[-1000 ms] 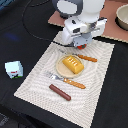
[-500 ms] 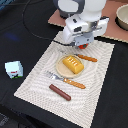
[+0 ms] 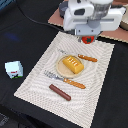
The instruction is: Interact with the objects in diverse but meaningful ways.
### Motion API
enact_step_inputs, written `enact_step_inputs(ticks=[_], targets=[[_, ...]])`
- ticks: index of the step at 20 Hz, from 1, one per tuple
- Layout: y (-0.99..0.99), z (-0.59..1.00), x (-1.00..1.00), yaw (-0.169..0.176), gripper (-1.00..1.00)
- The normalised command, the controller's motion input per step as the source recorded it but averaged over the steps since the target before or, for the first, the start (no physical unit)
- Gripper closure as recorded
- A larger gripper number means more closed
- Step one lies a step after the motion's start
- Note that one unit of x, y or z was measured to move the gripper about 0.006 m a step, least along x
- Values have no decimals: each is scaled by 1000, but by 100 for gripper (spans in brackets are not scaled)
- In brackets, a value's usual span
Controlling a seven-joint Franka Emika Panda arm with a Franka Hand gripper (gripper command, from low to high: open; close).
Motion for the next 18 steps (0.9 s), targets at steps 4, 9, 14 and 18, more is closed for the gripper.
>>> enact_step_inputs(ticks=[4,9,14,18], targets=[[-642,21,-599,-12,100],[-725,-74,-634,0,100],[-686,-157,-675,0,100],[-639,-207,-706,-1,100]])
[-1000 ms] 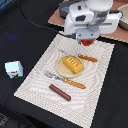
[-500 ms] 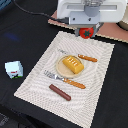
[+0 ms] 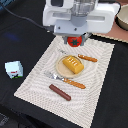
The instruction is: Interact with the objects in diverse but meaningful ways.
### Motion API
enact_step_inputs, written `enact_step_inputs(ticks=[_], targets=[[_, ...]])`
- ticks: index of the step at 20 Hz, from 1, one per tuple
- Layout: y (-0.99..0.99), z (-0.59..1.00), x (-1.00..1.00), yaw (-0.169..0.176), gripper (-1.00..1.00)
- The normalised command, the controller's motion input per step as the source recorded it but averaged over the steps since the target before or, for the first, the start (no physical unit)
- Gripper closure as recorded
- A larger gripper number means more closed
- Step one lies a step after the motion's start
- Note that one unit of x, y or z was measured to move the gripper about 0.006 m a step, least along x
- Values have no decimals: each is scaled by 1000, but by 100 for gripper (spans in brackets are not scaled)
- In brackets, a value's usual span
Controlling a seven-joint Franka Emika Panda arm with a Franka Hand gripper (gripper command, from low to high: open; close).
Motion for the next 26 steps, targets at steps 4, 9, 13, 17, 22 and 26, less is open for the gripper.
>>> enact_step_inputs(ticks=[4,9,13,17,22,26], targets=[[-622,-289,-721,-3,100],[-605,-362,-742,-6,100],[-639,-488,-768,-2,100],[-659,-541,-789,0,100],[-607,-597,-749,0,100],[-431,-605,-521,0,100]])
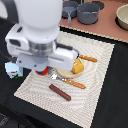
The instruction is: Interact with the objects in diverse but meaningful ways.
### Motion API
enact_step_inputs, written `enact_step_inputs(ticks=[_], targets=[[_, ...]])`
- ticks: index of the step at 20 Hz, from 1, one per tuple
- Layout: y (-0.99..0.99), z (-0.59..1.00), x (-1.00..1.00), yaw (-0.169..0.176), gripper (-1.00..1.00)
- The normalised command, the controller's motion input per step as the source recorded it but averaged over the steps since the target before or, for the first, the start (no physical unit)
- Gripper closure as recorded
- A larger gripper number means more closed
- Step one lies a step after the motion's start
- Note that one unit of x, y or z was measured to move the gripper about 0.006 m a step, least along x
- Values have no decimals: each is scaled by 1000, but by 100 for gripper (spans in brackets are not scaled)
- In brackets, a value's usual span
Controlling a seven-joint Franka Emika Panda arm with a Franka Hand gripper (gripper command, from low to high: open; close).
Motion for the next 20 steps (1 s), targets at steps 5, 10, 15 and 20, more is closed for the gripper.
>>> enact_step_inputs(ticks=[5,10,15,20], targets=[[-245,-512,-313,-2,100],[-50,-187,-52,-27,100],[-1,-118,-26,-38,-100],[-21,435,-67,-20,-100]])
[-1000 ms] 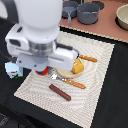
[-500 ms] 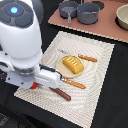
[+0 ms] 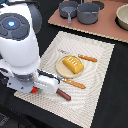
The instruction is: Interact with the objects in diverse but meaningful ways.
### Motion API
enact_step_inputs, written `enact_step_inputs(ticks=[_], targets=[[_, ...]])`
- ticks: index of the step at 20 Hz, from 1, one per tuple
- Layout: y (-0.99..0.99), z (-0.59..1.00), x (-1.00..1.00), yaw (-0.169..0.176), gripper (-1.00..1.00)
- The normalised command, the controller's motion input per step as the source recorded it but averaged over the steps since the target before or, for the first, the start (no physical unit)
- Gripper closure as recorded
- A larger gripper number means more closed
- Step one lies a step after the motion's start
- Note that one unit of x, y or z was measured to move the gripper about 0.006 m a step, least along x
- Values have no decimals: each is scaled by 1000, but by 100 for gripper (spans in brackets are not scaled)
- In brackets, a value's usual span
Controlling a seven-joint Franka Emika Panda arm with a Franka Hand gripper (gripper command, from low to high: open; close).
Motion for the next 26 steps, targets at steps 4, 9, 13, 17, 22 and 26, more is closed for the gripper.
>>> enact_step_inputs(ticks=[4,9,13,17,22,26], targets=[[-9,529,-272,-12,-100],[0,532,-475,3,-100],[23,427,-723,3,-100],[249,223,-957,56,-100],[341,112,-985,84,-100],[303,44,-976,94,-100]])
